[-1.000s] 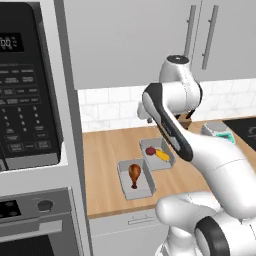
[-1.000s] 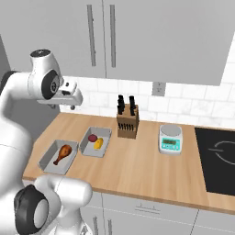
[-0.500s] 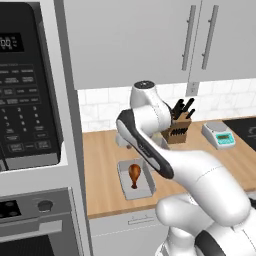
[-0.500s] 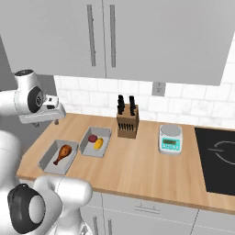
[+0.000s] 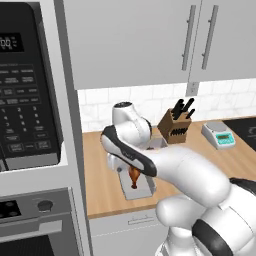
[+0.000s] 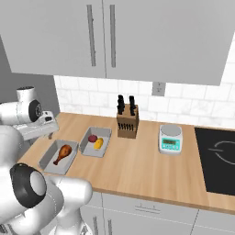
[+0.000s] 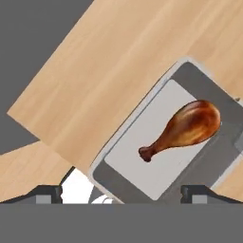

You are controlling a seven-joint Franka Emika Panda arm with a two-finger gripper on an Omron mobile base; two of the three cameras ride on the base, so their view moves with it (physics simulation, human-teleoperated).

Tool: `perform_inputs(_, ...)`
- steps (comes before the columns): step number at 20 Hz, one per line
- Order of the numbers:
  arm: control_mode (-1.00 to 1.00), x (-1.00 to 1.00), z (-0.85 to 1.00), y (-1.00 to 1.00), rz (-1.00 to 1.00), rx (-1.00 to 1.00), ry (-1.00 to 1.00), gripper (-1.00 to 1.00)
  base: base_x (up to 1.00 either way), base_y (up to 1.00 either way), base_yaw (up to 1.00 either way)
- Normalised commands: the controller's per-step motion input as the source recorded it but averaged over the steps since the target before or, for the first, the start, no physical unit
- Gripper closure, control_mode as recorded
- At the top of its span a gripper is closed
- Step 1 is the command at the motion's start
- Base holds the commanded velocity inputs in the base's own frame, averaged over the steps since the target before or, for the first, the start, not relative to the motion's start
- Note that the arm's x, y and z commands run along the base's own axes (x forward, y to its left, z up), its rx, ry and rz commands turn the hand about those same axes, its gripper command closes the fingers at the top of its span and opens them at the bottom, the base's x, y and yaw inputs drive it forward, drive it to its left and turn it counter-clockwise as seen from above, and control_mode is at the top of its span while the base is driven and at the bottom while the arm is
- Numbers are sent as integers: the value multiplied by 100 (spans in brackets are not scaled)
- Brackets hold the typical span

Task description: Take the meat container that has the chicken drumstick and place it on the second highest rack of the freezer. Then take the vegetable container that has the corn and tomato and place it on the highest rack of the freezer.

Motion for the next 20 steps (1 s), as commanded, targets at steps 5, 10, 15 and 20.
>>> perform_inputs(5, -100, 0, -85, 0, 32, -4, 24, -100, 0, 0, 0)
perform_inputs(10, -100, 0, -68, 0, 22, -6, 12, -100, 0, 0, 0)
perform_inputs(15, -100, 0, -48, 0, 13, 0, 12, -100, 0, 0, 0)
perform_inputs(20, -100, -14, -17, -11, 6, 2, 0, -100, 0, 0, 0)
